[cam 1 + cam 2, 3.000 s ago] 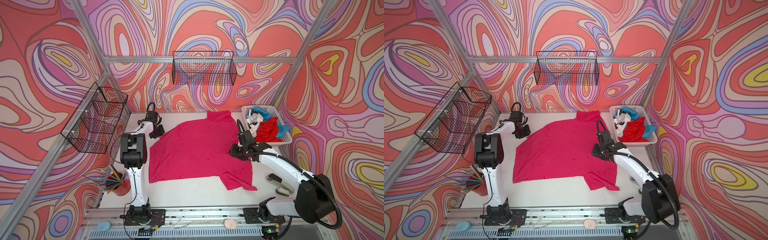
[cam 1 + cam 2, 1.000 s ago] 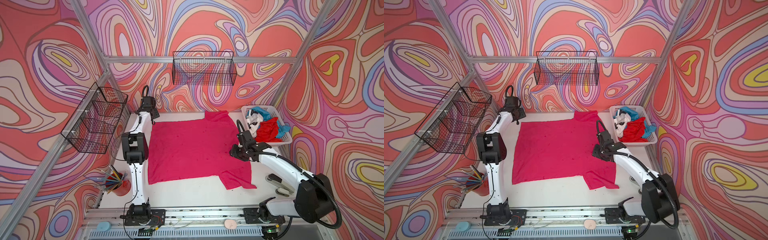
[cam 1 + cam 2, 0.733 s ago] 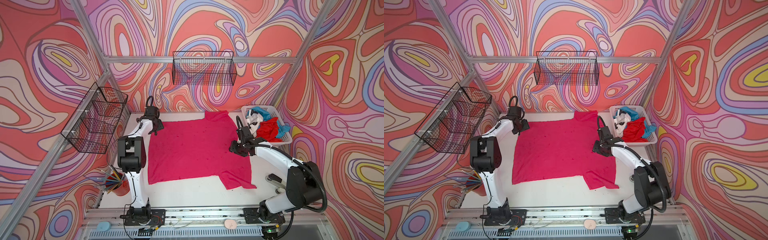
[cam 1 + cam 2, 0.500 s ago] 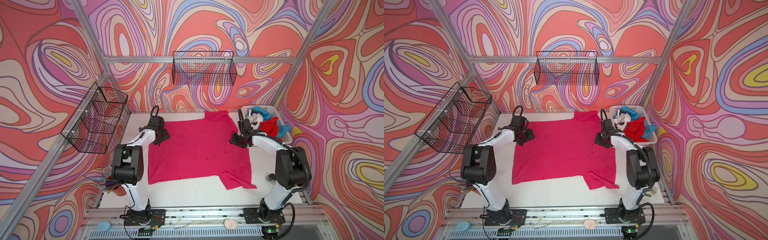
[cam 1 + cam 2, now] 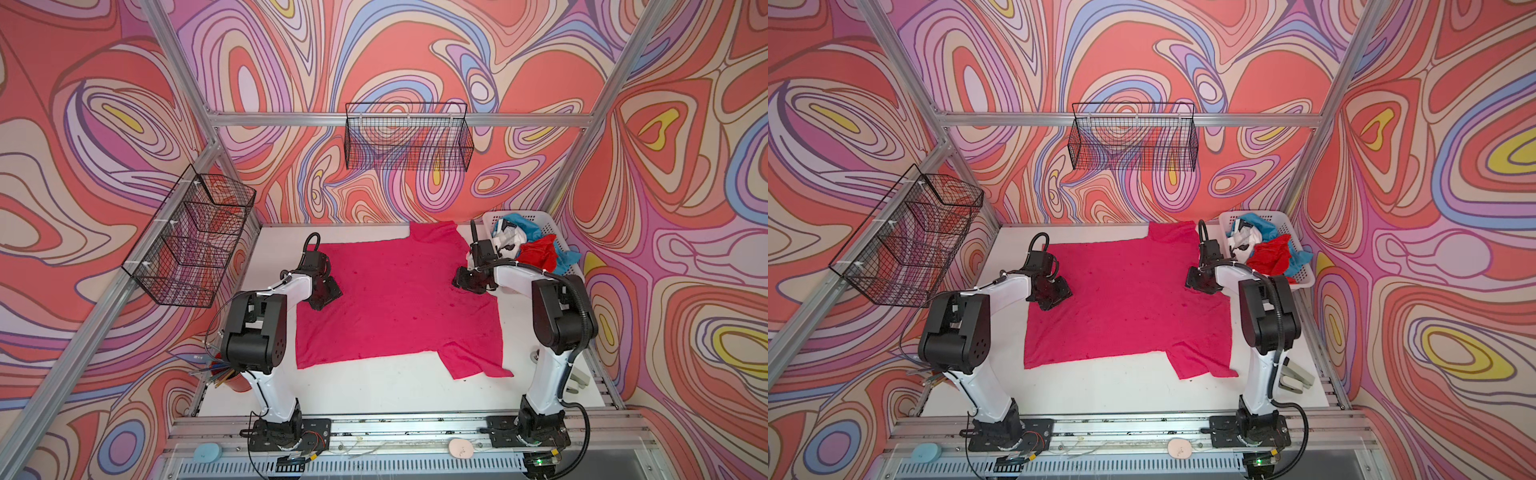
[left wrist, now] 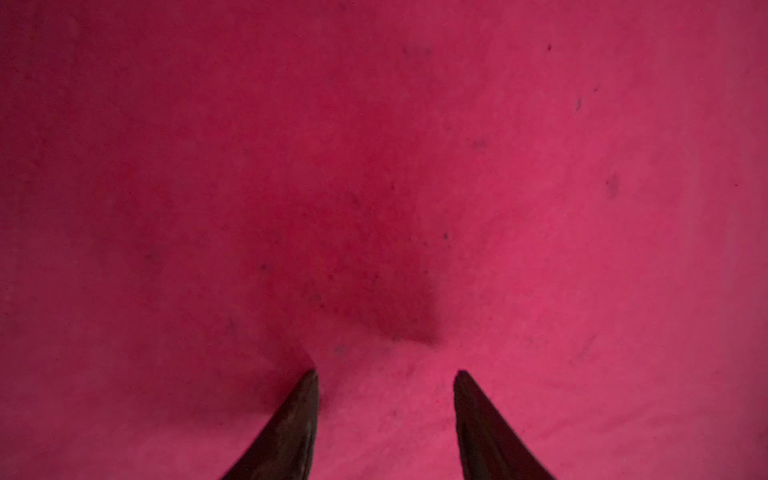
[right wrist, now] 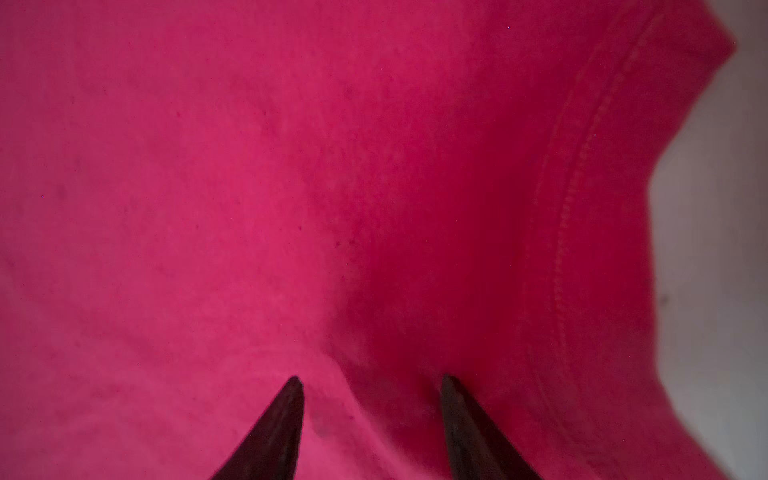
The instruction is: Fold and stack the t-shirts
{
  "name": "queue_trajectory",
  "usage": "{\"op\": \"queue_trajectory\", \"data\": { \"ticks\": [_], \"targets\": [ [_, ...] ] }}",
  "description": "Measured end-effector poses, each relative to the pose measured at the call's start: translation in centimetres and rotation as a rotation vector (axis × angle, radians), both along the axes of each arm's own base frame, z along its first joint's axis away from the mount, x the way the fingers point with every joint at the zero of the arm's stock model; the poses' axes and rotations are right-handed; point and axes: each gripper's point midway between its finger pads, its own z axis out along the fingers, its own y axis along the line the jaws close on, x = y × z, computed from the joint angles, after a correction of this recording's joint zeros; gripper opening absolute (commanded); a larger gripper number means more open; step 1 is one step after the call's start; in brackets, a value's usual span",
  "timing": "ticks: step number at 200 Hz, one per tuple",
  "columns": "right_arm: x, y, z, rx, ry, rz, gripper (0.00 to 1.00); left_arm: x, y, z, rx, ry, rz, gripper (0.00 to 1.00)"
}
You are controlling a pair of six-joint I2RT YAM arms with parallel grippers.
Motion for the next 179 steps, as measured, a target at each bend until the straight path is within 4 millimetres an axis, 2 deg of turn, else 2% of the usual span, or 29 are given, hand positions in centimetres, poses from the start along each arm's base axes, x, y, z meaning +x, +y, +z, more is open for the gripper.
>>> {"op": "queue_trajectory", "data": {
  "ticks": [30, 46, 64, 79, 89, 104, 118, 129, 143, 158, 179],
  "targets": [
    [-4.4, 1.1, -0.1, 0.022, 0.038, 0.039, 0.56, -1.8, -0.8, -0.1, -0.031, -0.012, 0.001, 0.49],
    [-6.1, 1.3, 0.0, 0.026, 0.063, 0.053, 0.56, -2.9, -1.3, -0.2, -0.046, -0.011, 0.001, 0.49],
    [-7.1, 1.2, 0.0, 0.02, 0.104, 0.055, 0.57, -3.7, -1.7, -0.1, -0.057, -0.006, -0.004, 0.49],
    [-6.9, 0.9, 0.7, -0.006, 0.13, 0.051, 0.57, -3.9, -1.9, 0.0, -0.058, 0.003, -0.005, 0.51],
    [-5.5, 0.9, 1.8, -0.018, 0.119, 0.052, 0.57, -4.0, -1.9, 0.1, -0.057, 0.017, -0.006, 0.52],
    [-1.4, 1.2, 4.0, -0.027, 0.048, 0.054, 0.57, -3.7, -2.0, 0.5, -0.05, 0.041, -0.01, 0.54],
    [3.2, 1.2, 5.8, -0.04, -0.042, 0.045, 0.57, -2.1, -2.3, 1.5, -0.048, 0.025, -0.018, 0.55],
    [6.0, 1.0, 6.6, -0.05, -0.092, 0.035, 0.57, -0.2, -2.5, 2.6, -0.046, -0.005, -0.027, 0.55],
    [9.2, 0.4, 6.5, -0.07, -0.134, 0.015, 0.57, 2.2, -2.8, 4.0, -0.043, -0.055, -0.039, 0.55],
    [11.9, -0.3, 5.5, -0.087, -0.158, -0.006, 0.57, 4.2, -3.1, 4.9, -0.041, -0.091, -0.048, 0.55],
    [14.5, -1.1, 3.2, -0.102, -0.156, -0.025, 0.57, 5.5, -3.4, 4.1, -0.04, -0.093, -0.055, 0.54]
  ]
}}
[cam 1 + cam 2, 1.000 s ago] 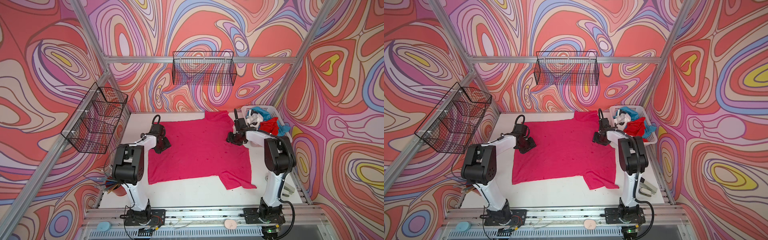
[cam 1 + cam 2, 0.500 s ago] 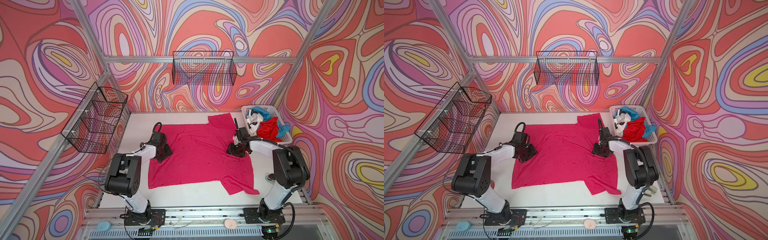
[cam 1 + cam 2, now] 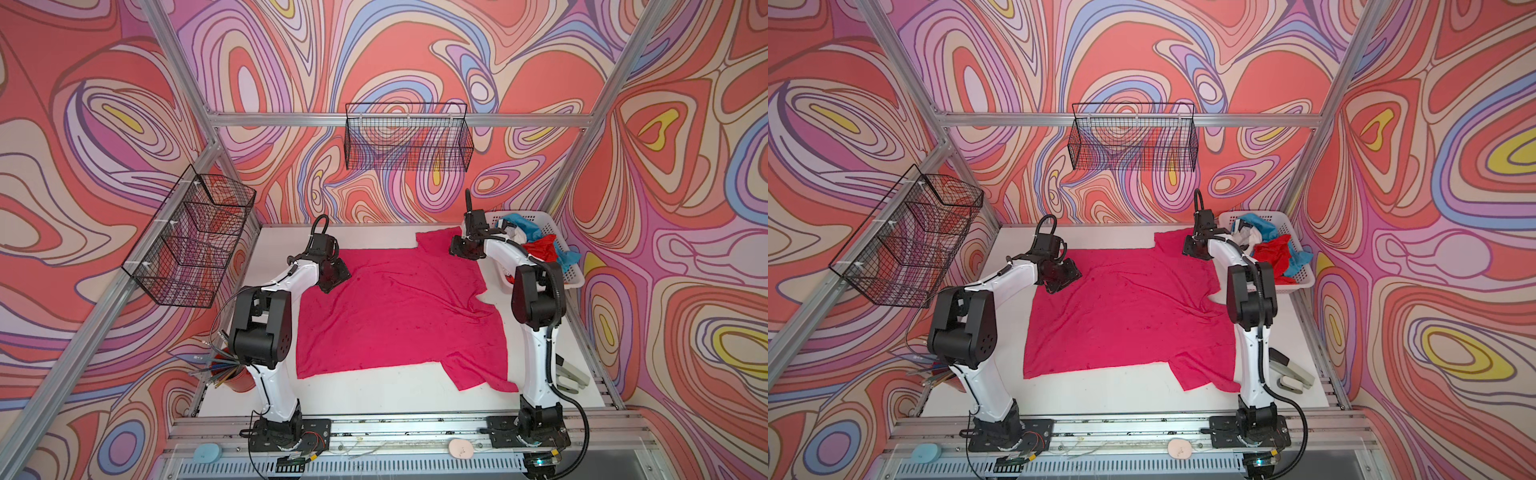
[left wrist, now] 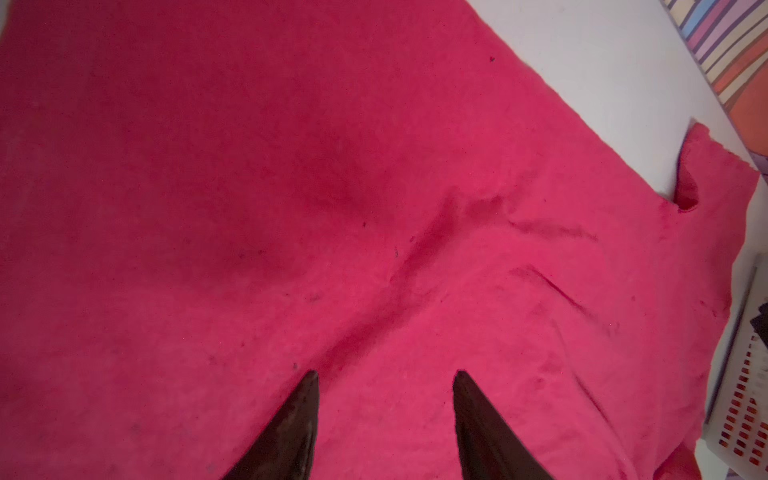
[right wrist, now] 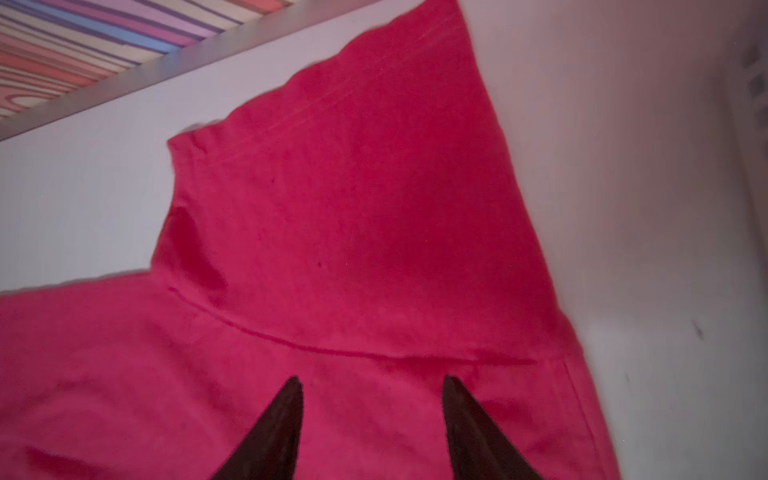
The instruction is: Fold and stack the t-shirts
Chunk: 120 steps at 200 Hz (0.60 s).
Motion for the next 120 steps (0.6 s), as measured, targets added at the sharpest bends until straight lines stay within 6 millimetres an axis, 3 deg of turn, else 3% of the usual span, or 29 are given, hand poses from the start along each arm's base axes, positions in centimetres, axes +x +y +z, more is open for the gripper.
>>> {"op": "queue_trajectory", "data": {
  "ticks": [23, 36, 56, 83, 120],
  "targets": [
    [0.4, -0.3, -2.7, -0.004, 0.036, 0.003, 0.57, -0.8, 0.0, -2.4, 0.005, 0.053, -0.004, 0.51],
    [0.6, 0.1, -2.4, 0.01, 0.025, 0.023, 0.57, -1.9, 0.2, -3.9, 0.009, 0.089, -0.005, 0.5],
    [-0.2, 1.0, -2.8, 0.014, 0.029, 0.063, 0.57, -2.0, 0.2, -4.0, -0.001, 0.068, 0.004, 0.47],
    [-3.5, 2.9, -2.9, 0.01, 0.064, 0.132, 0.57, -2.2, 0.3, -4.1, -0.013, 0.041, 0.017, 0.44],
    [-9.1, 7.5, -3.2, -0.005, 0.102, 0.259, 0.57, -2.4, 0.4, -4.2, -0.027, 0.008, 0.036, 0.4]
  ]
}}
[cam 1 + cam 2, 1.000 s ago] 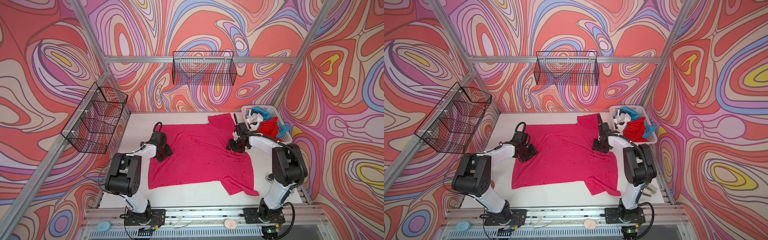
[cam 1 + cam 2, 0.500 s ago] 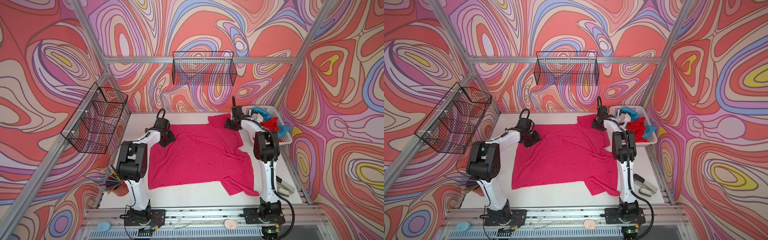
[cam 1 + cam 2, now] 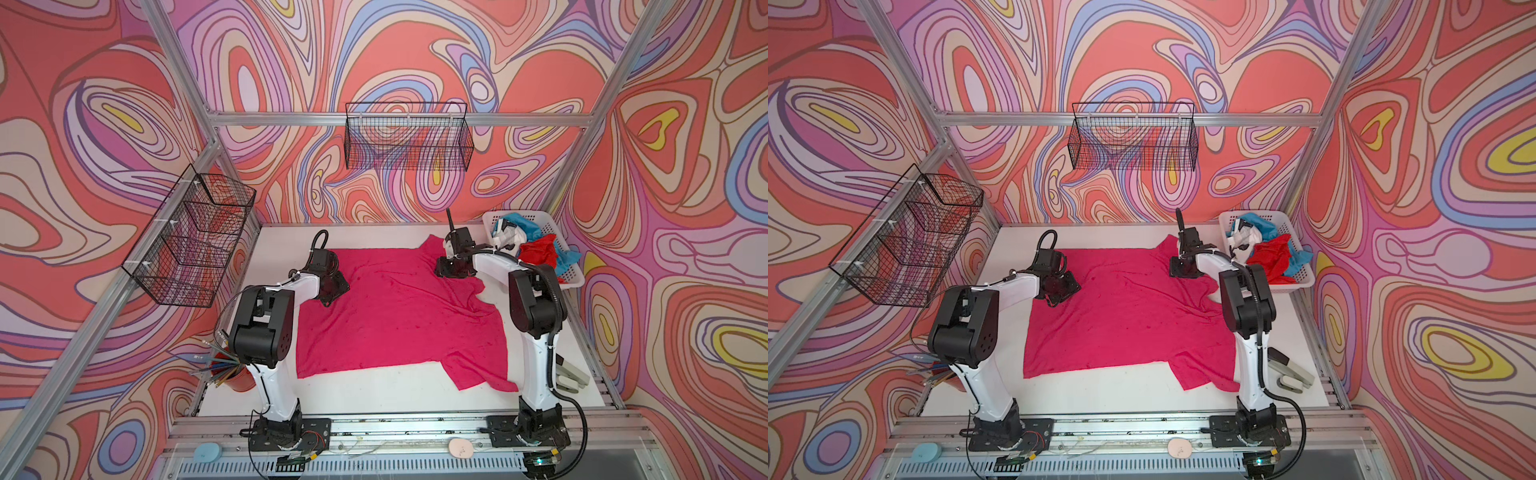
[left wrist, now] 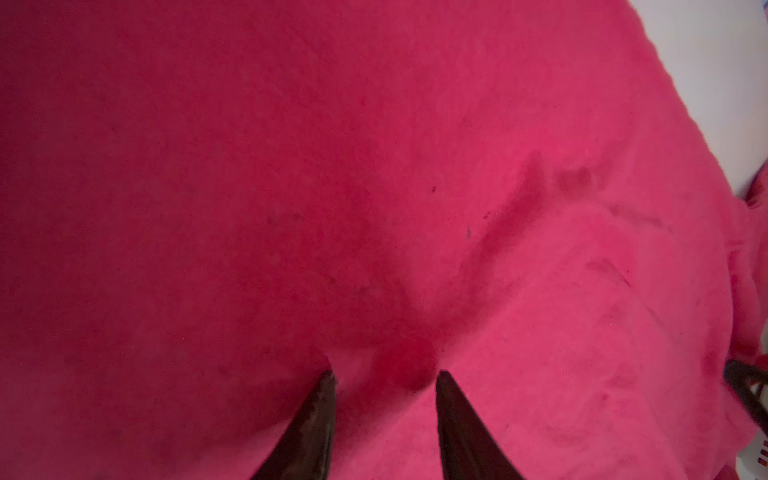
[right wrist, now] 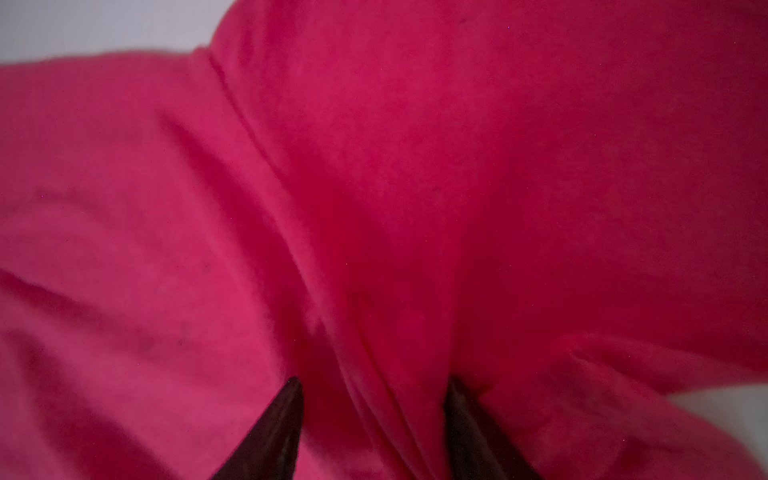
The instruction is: Fold and stack the t-shirts
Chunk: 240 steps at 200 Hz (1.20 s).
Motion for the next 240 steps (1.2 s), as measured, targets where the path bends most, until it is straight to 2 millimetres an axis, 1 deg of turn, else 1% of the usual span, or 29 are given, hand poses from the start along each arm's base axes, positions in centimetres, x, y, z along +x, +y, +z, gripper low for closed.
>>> {"op": "queue_trajectory", "data": {
  "ticks": [18, 40, 53, 74, 91, 98, 110, 119, 131, 145, 158, 161, 165, 175, 186, 201, 209, 223, 230, 240],
  "targets": [
    [-2.4, 2.1, -0.1, -0.007, 0.006, 0.054, 0.57, -0.1, 0.0, 0.0, -0.006, -0.012, 0.006, 0.4],
    [-4.3, 3.8, -0.3, -0.023, 0.002, 0.097, 0.57, -0.1, -0.1, 0.0, -0.015, -0.019, 0.01, 0.4],
    [-4.8, 4.3, -0.4, -0.036, -0.007, 0.11, 0.57, -0.1, -0.4, 0.0, -0.027, -0.019, 0.005, 0.41],
    [-4.9, 4.3, -0.4, -0.055, -0.025, 0.114, 0.57, -0.2, -0.7, 0.4, -0.036, -0.013, -0.007, 0.46],
    [-4.9, 4.3, -0.5, -0.062, -0.036, 0.12, 0.57, -0.2, -0.8, 0.7, -0.026, 0.018, -0.018, 0.46],
    [-5.0, 4.3, -0.5, -0.068, -0.039, 0.124, 0.57, 0.3, -0.9, 1.1, -0.021, 0.024, -0.025, 0.46],
    [-4.9, 4.2, -0.5, -0.078, -0.045, 0.129, 0.57, 2.2, -1.0, 2.2, -0.013, 0.006, -0.037, 0.46],
    [-4.9, 4.1, -0.5, -0.084, -0.047, 0.133, 0.57, 4.4, -1.0, 3.5, -0.01, -0.034, -0.043, 0.45],
    [-4.9, 4.1, -0.5, -0.089, -0.051, 0.137, 0.57, 8.0, -0.8, 5.0, 0.001, -0.096, -0.048, 0.43],
    [-4.9, 4.1, -0.6, -0.094, -0.053, 0.139, 0.57, 11.3, -0.5, 6.1, 0.022, -0.149, -0.054, 0.41],
    [-4.9, 4.1, -0.5, -0.097, -0.054, 0.14, 0.57, 13.9, -0.2, 6.1, 0.044, -0.178, -0.06, 0.4],
    [-4.9, 4.1, -0.5, -0.099, -0.055, 0.141, 0.57, 14.4, -0.1, 5.8, 0.05, -0.179, -0.059, 0.4],
    [-4.9, 4.1, -0.5, -0.099, -0.055, 0.14, 0.57, 14.9, -0.1, 5.7, 0.054, -0.181, -0.062, 0.39],
    [-4.9, 4.1, -0.5, -0.1, -0.055, 0.14, 0.57, 15.9, 0.0, 4.5, 0.072, -0.171, -0.068, 0.39],
    [-4.9, 4.1, -0.5, -0.1, -0.056, 0.14, 0.57, 16.3, 0.1, 2.9, 0.086, -0.141, -0.075, 0.38],
    [-5.0, 4.1, -0.5, -0.101, -0.055, 0.139, 0.57, 15.9, 0.1, 0.6, 0.097, -0.091, -0.086, 0.37],
    [-5.1, 4.0, -0.5, -0.104, -0.052, 0.137, 0.57, 16.0, 0.1, 0.9, 0.095, -0.094, -0.087, 0.36],
    [-5.2, 3.9, -0.5, -0.105, -0.052, 0.136, 0.57, 15.5, 0.1, 0.5, 0.092, -0.085, -0.089, 0.35],
    [-5.3, 3.9, -0.5, -0.105, -0.051, 0.135, 0.57, 15.0, 0.1, 0.5, 0.088, -0.083, -0.09, 0.35],
    [-5.5, 3.8, -0.6, -0.105, -0.05, 0.134, 0.57, 13.6, 0.2, 0.3, 0.083, -0.069, -0.09, 0.34]
  ]
}}
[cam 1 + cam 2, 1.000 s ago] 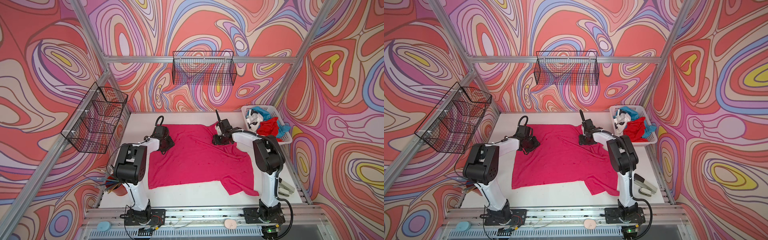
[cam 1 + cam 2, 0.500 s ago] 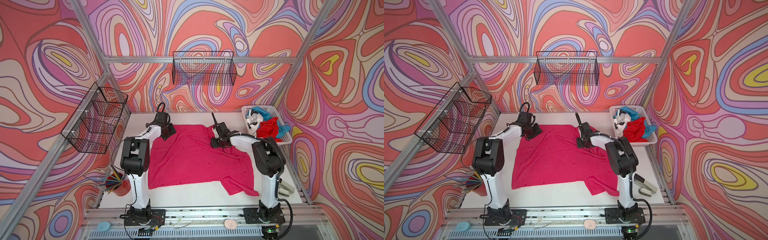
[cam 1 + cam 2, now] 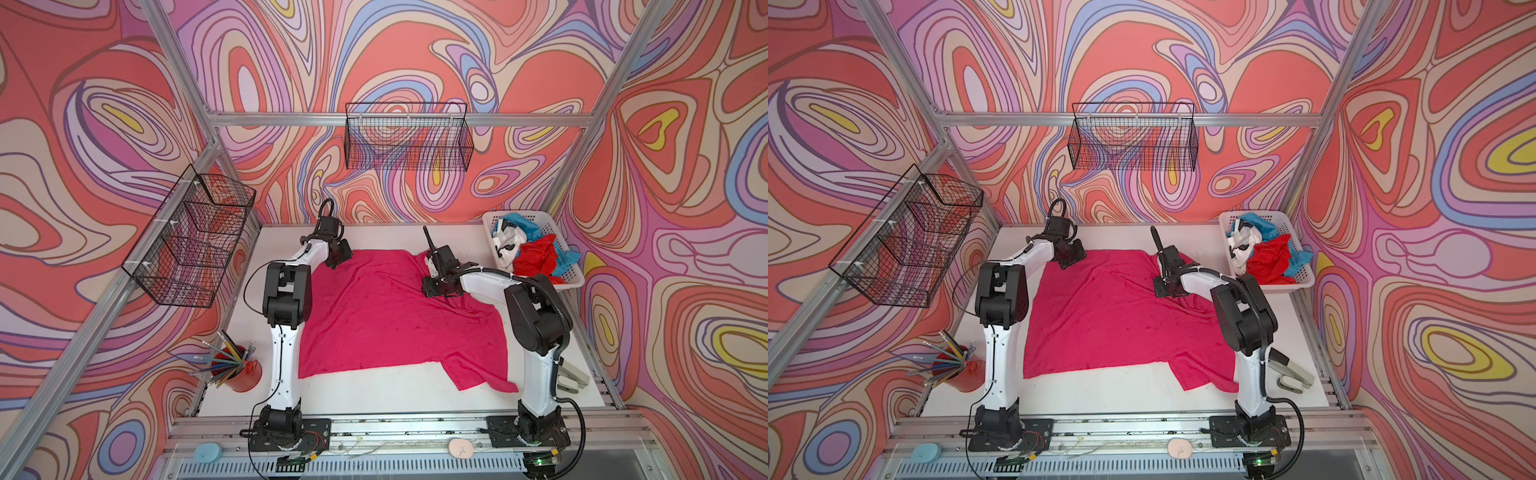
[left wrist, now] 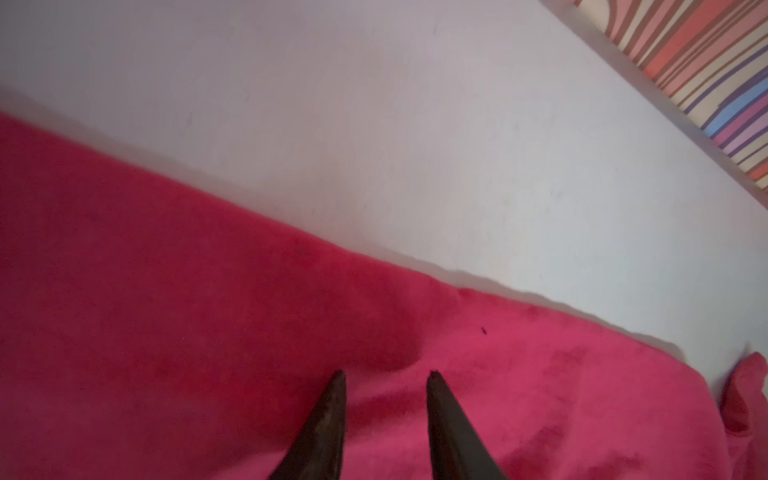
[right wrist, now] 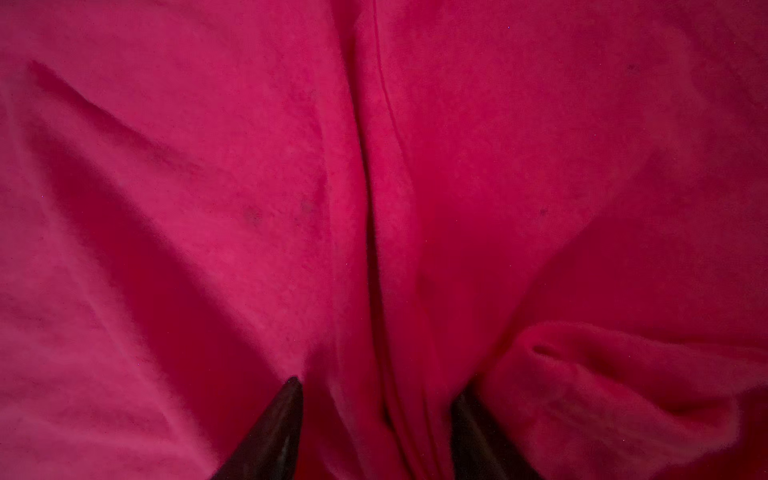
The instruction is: Fold and stack the t-shirts
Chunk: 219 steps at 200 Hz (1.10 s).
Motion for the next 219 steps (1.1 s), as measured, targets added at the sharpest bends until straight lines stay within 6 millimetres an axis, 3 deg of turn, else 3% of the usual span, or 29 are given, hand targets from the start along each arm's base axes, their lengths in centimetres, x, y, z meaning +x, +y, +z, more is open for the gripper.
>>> {"op": "queue_trajectory", "data": {
  "ticks": [45, 75, 132, 152, 186, 219],
  "targets": [
    [-0.7, -0.2, 0.0, 0.011, -0.002, -0.006, 0.57, -8.4, 0.2, -0.4, -0.035, 0.072, 0.013, 0.33],
    [-1.5, -0.4, 0.0, 0.018, 0.005, -0.008, 0.57, -11.4, 0.2, -0.4, -0.057, 0.076, 0.029, 0.33],
    [-2.5, -1.3, 0.7, -0.007, 0.088, -0.033, 0.59, -11.6, -0.1, 0.3, -0.069, 0.075, 0.038, 0.52],
    [-1.2, -2.4, 2.4, 0.007, 0.101, -0.079, 0.59, -11.3, -0.1, 1.0, -0.066, 0.081, 0.037, 0.54],
    [3.9, -7.9, 5.7, 0.058, 0.042, -0.253, 0.59, -10.3, -0.2, 4.0, -0.073, 0.017, 0.035, 0.56],
    [6.5, -14.1, 3.6, 0.039, 0.06, -0.436, 0.57, -10.5, -0.2, 6.1, -0.083, -0.028, 0.036, 0.57]
  ]
}}
